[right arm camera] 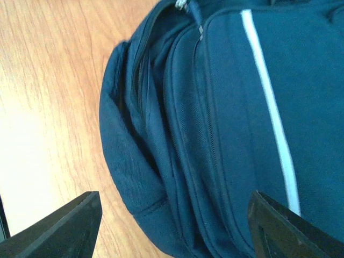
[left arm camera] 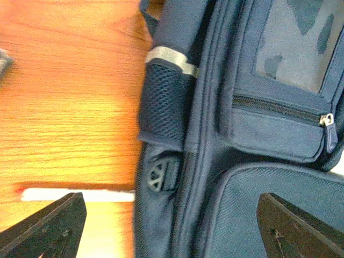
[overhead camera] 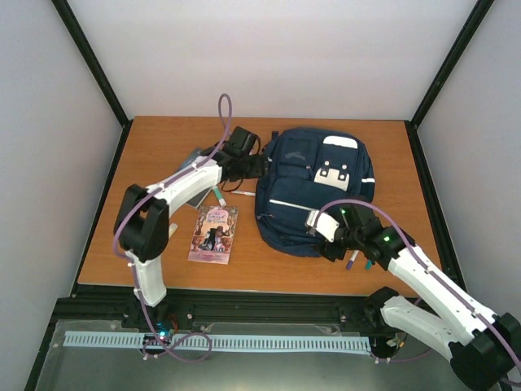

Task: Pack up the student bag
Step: Move the student bag to the center of the board, then move the stationery to the center of the board.

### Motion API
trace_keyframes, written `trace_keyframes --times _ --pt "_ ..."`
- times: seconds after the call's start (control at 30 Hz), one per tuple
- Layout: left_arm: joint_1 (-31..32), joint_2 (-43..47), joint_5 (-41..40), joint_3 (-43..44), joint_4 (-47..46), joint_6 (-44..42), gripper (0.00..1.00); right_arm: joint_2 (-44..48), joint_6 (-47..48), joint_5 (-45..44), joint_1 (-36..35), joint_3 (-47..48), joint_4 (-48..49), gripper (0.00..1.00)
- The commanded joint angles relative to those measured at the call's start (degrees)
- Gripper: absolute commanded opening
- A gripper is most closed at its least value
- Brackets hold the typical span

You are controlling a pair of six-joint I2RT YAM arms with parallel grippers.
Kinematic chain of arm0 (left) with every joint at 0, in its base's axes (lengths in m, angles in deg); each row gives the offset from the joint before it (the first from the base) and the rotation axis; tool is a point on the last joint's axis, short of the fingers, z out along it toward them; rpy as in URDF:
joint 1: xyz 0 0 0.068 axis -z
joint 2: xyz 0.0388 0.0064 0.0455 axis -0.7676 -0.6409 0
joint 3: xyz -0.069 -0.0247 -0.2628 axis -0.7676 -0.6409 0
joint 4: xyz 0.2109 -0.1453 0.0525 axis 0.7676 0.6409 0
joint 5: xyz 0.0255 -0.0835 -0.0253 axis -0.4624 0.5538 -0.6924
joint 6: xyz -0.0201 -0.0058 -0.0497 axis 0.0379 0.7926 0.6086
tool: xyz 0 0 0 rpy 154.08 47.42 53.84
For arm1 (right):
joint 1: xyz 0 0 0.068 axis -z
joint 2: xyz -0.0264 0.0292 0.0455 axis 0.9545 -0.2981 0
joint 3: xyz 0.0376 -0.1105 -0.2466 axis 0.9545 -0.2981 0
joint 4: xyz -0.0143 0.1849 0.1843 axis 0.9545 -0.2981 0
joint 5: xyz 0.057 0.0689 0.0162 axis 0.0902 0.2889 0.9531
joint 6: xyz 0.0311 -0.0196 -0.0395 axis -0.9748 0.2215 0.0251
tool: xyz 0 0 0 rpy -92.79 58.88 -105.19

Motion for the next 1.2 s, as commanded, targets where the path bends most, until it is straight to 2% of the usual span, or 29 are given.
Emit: trace_keyframes --times 0.0,0.2,0.43,0.53,0.7,0.9,1.17 --pt "-0.16 5.11 -8.94 -5.49 2.67 -3.11 0.87 -4.63 5.11 -1.70 0.03 -2.01 1.76 0.75" --pt "-2.25 2.96 -7.74 -6.84 4.56 -0.75 0.71 -10.89 6.32 -3.89 -1.60 -2.49 5.90 0.75" --pt "-2.25 -4.82 -10.90 1.00 10.89 -0.58 0.63 -14.25 4.38 -7.21 -4.90 -3.45 7.98 0.74" --pt "-2.25 -7.77 -9.64 3.75 12.00 0.70 0.59 -13.59 4.35 -7.29 -5.05 -3.85 8.21 0.74" --pt "-2.25 -10.38 -7.19 5.23 11.53 5.18 0.56 -13.51 4.23 -6.87 -5.14 -3.76 8.07 0.74" --pt "-2.10 -15.77 -6.59 11.43 16.38 7.09 0.52 -13.76 4.18 -6.82 -5.18 -3.76 8.19 0.74" --pt "-1.64 -16.92 -6.82 10.41 16.31 8.29 0.49 -13.79 4.20 -6.91 -5.19 -3.89 8.23 0.74"
